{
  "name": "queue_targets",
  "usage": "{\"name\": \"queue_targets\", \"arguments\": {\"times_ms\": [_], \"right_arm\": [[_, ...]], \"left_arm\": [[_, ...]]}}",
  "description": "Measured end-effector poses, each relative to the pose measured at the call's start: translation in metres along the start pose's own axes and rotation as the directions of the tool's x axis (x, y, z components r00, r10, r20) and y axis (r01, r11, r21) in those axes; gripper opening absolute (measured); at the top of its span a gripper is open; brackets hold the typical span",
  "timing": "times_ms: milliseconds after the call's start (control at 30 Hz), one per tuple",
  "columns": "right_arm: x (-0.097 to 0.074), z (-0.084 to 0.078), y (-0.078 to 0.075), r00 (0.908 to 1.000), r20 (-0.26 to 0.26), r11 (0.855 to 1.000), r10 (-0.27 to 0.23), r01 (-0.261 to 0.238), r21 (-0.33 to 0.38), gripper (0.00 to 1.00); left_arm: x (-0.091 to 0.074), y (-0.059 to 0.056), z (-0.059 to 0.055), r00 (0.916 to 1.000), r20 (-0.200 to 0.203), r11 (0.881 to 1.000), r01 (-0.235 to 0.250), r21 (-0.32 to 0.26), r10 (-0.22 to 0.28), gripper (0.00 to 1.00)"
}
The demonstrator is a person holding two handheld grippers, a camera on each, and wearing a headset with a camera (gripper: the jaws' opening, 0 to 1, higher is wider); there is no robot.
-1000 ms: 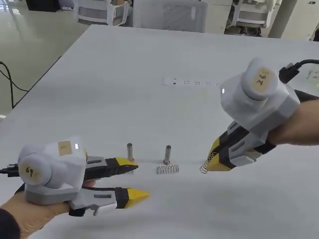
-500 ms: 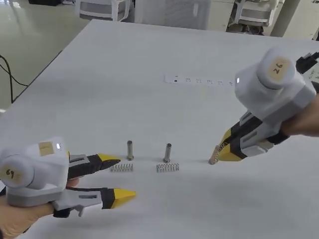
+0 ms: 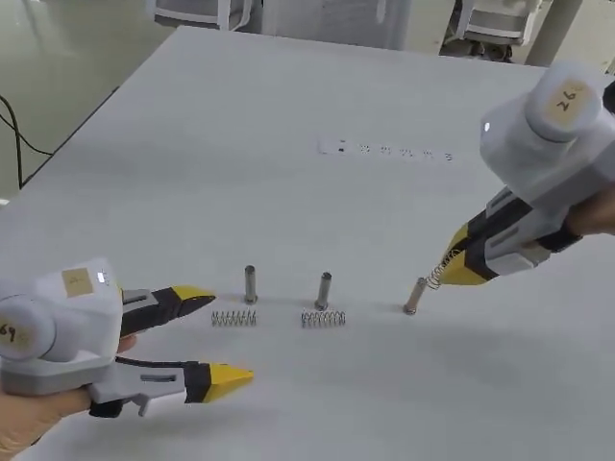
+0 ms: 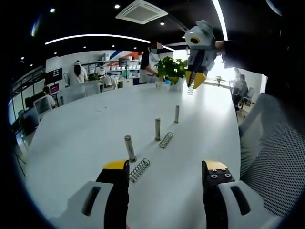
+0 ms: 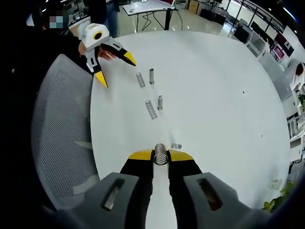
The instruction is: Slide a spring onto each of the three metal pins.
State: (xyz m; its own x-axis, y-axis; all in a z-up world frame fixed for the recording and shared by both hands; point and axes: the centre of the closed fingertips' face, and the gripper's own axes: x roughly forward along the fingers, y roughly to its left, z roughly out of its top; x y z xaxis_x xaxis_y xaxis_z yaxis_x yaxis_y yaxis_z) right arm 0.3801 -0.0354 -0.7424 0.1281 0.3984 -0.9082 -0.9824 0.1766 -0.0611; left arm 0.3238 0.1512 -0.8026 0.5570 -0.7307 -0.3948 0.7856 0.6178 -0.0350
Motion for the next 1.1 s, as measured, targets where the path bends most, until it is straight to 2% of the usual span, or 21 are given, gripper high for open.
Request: {"name": "queue_targets", "arguments": {"times_ms": [200, 533, 767, 1100], "right_arm": [[0.003, -0.005, -0.012, 0.9995, -0.027, 1.000, -0.014, 0.014, 0.004, 0.13], [0.023, -0.011, -0.026, 0.9956, -0.090, 1.000, -0.022, 0.021, -0.020, 0.13], [0.031, -0.013, -0.030, 0.9929, -0.118, 0.999, -0.020, 0.017, -0.030, 0.13], [0.039, -0.014, -0.033, 0.9918, -0.127, 1.000, -0.010, 0.007, -0.030, 0.13]], "left_arm": [[-0.001, 0.005, -0.001, 0.9999, -0.004, 1.000, -0.013, 0.006, 0.013, 0.62], [-0.002, 0.006, 0.001, 0.9998, -0.006, 1.000, -0.018, 0.020, 0.018, 0.64], [-0.003, 0.008, 0.000, 0.9997, -0.011, 1.000, -0.024, 0.020, 0.024, 0.64], [-0.003, 0.010, -0.002, 0.9996, -0.012, 1.000, -0.027, 0.013, 0.027, 0.65]]}}
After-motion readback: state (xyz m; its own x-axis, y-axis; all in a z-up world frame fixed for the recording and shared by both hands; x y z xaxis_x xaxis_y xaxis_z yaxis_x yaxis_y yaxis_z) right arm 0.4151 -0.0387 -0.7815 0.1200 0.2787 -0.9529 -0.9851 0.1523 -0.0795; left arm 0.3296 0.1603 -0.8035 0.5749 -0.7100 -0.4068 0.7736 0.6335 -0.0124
